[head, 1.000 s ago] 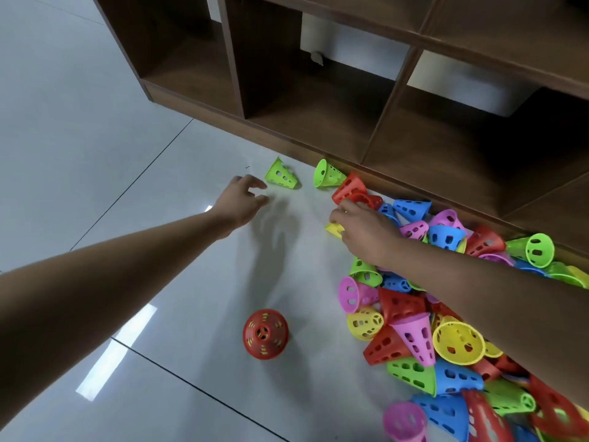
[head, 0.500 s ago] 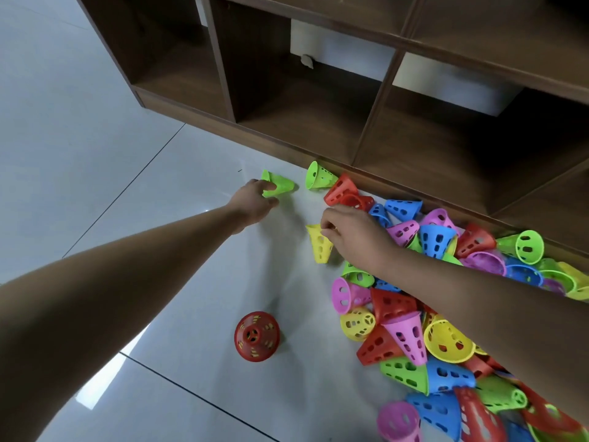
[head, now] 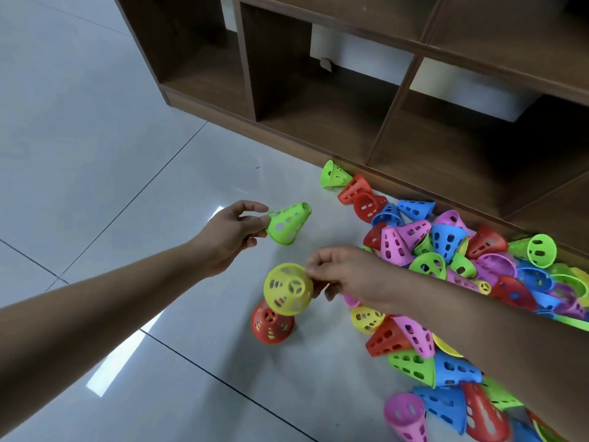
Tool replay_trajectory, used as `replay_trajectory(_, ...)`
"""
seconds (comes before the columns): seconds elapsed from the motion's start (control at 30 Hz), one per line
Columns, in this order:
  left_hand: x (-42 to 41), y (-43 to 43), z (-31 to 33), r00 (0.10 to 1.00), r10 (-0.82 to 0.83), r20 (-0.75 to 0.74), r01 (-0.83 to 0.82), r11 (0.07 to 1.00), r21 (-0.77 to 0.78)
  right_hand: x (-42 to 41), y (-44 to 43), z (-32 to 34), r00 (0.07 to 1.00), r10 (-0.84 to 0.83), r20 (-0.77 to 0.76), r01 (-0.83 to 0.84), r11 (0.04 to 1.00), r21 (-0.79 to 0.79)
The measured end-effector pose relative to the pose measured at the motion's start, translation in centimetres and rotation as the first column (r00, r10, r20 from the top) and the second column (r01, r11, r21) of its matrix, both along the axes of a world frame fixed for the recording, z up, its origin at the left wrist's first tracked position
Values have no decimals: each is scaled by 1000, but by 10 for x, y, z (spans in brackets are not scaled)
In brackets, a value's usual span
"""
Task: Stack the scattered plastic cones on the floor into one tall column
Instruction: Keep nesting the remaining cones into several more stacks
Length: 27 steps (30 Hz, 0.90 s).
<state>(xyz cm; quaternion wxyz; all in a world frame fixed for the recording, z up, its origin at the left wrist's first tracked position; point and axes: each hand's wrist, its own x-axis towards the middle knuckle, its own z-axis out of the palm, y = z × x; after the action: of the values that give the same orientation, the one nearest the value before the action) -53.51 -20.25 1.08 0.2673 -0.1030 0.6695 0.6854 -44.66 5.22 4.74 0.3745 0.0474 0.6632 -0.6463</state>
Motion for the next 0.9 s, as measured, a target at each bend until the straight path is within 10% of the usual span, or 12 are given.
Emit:
replay_trajectory(0.37,48,-44,40,892,-452,3,448,884,130,11,-30,-35,983,183,-18,-172,948,267)
replay_trajectory(0.63,56,-46,35,878,-478,14,467,864,187,6,-34,-46,963,267,-41,-231,893,387)
replay_trajectory(0.9,64,-42,27,767,-638,-68,632,769,-94,-3,-24,-46,967,200,-159,-98,865,492)
